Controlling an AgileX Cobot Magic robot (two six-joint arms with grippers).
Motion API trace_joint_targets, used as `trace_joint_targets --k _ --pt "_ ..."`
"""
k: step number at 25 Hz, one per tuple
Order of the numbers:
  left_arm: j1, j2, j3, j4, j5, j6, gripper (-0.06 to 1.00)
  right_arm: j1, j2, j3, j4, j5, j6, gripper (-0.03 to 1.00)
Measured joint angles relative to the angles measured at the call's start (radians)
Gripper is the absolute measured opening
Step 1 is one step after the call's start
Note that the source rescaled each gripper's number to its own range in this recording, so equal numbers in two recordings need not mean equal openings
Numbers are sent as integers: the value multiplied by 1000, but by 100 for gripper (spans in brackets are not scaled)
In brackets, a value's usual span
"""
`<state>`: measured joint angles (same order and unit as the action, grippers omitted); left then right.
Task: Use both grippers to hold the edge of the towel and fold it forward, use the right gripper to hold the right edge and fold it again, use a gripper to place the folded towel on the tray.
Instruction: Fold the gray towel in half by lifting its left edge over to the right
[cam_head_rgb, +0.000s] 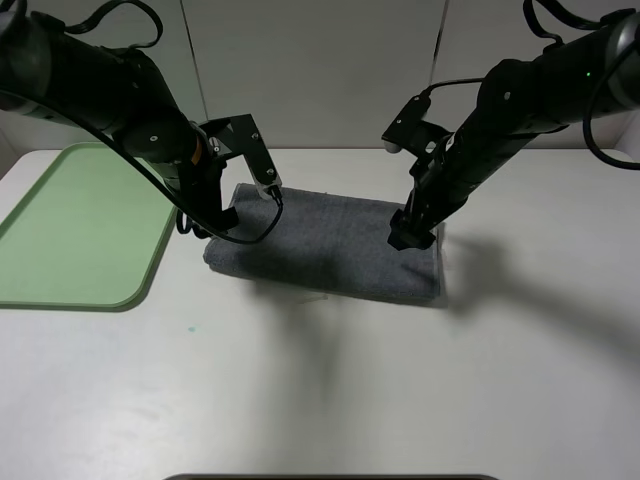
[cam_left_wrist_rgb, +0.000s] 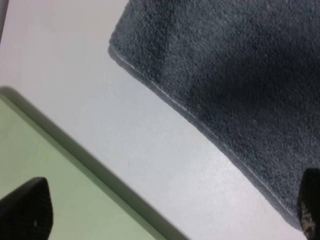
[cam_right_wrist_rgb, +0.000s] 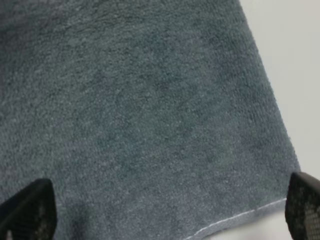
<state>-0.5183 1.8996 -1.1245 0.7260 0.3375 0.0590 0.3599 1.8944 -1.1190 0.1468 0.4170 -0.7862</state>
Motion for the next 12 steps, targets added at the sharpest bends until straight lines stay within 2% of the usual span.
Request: trace_joint_targets --k 5,12 --pt "0 0 0 0 -2 0 99 0 0 0 0 0 86 100" --pt "0 0 0 0 -2 -5 99 0 -26 0 0 9 307 100"
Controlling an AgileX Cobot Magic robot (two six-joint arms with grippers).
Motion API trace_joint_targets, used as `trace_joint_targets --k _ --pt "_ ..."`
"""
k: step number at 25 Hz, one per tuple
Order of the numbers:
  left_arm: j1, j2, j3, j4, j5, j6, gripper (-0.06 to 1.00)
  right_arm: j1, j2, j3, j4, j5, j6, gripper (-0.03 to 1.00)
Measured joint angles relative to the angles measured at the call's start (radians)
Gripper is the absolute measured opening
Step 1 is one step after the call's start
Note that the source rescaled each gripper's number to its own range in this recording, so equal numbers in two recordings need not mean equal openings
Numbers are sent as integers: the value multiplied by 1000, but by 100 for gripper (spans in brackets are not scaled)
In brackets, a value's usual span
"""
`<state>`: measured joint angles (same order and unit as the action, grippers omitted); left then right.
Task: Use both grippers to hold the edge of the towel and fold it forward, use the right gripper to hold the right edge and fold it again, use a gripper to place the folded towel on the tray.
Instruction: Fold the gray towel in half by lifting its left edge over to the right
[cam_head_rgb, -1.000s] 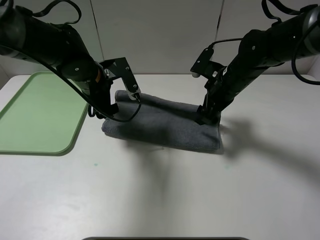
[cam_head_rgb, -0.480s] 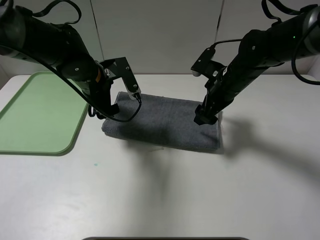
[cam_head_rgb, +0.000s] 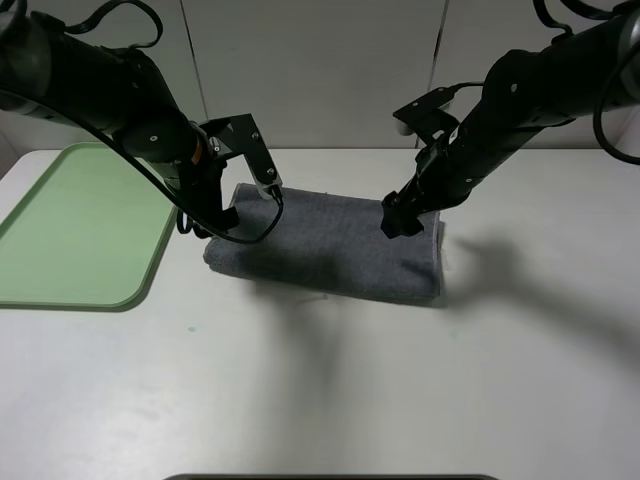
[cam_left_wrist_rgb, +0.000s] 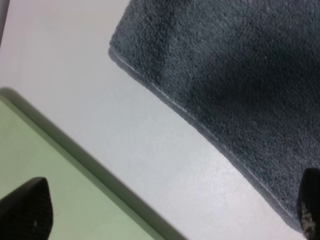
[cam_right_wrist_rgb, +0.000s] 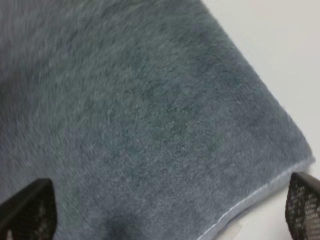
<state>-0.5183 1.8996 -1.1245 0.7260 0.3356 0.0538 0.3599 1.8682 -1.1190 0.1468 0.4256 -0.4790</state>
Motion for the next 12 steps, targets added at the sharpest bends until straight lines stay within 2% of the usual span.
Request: trace_joint_targets --k 3,9,12 --pt "0 0 0 0 0 -6 99 0 -20 0 -5 21 147 100" --pt "0 0 0 -1 16 -28 99 0 -38 0 -12 96 230 100" --pt "0 0 0 -1 23 -33 99 0 -41 0 -19 175 267 100"
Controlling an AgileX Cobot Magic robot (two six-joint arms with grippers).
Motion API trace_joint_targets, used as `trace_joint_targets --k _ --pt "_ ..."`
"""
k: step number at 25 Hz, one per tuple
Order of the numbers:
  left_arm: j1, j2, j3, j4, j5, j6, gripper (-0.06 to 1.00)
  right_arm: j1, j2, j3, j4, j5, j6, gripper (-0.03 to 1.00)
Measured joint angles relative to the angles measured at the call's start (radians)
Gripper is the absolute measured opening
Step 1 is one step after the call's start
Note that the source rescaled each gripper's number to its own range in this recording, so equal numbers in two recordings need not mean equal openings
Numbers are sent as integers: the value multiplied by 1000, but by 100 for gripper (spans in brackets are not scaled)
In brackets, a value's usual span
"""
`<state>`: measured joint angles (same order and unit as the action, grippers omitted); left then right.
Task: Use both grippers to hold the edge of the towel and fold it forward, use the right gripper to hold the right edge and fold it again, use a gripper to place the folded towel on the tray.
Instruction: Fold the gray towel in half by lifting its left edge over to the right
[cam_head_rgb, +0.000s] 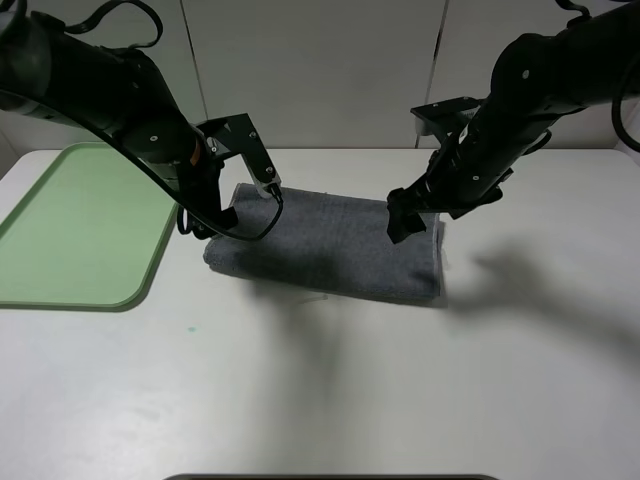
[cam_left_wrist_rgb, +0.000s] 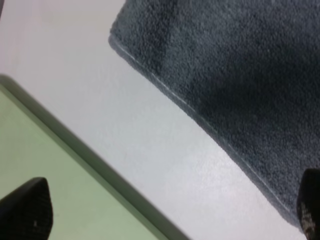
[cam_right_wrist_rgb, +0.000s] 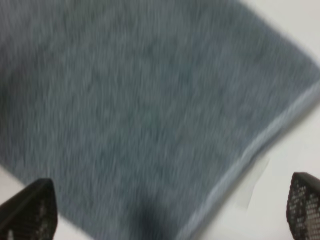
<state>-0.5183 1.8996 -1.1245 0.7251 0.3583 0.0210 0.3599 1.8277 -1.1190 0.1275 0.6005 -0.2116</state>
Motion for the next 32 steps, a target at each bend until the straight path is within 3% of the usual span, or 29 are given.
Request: trace_joint_targets --k 7,16,32 --pt "0 0 0 -1 2 -2 99 0 -94 0 -38 265 76 100" --pt "0 0 0 -1 2 -3 99 0 -292 1 -60 386 190 100" --pt "0 0 0 -1 -2 -30 99 0 -989 443 -115 390 333 100"
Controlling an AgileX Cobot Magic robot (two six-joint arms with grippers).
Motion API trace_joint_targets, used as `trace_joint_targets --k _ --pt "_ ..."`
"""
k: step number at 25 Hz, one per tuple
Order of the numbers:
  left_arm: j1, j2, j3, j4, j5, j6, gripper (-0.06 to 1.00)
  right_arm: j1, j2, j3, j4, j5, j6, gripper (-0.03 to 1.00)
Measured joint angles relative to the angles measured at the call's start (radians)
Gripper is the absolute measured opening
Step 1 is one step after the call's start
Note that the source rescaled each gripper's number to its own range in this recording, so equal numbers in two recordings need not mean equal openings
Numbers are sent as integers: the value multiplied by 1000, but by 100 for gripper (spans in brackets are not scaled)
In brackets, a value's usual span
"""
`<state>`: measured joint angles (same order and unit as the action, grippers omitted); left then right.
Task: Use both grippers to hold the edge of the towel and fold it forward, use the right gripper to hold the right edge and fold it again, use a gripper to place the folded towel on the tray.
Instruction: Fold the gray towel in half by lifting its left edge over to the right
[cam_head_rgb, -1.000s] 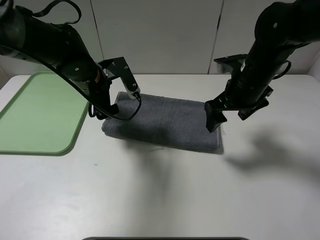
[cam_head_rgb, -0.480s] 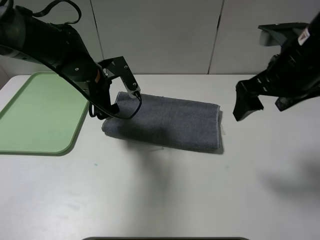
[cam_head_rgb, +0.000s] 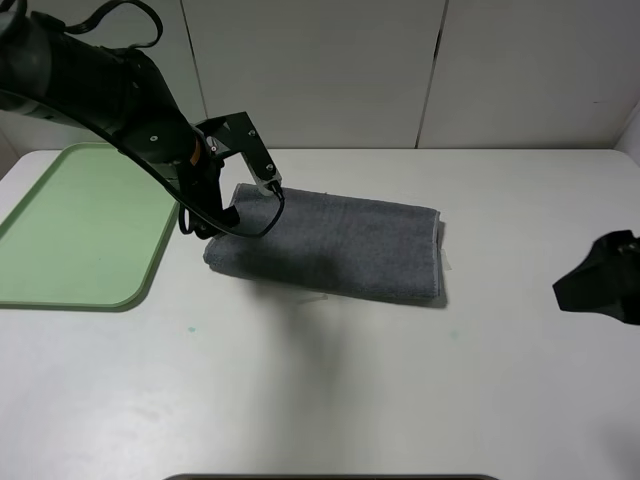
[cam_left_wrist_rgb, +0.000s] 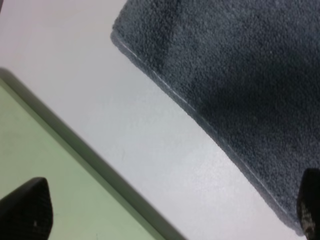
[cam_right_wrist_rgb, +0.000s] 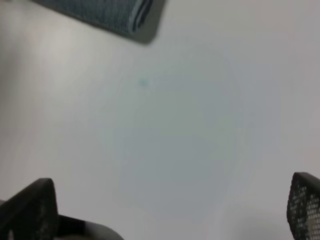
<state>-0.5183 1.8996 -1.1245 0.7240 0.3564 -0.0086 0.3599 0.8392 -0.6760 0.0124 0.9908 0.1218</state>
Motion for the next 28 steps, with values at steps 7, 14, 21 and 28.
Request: trace_joint_targets --k 7,14,21,28 --pt "0 0 0 0 -3 0 99 0 -401 157 -30 7 3 100" --pt "0 0 0 0 -6 -4 99 0 -701 164 -52 43 3 100" --pt "0 0 0 0 -15 -6 99 0 -845 180 -66 37 3 100" --pt "0 0 0 0 -21 -6 99 -2 -846 180 -66 36 3 100"
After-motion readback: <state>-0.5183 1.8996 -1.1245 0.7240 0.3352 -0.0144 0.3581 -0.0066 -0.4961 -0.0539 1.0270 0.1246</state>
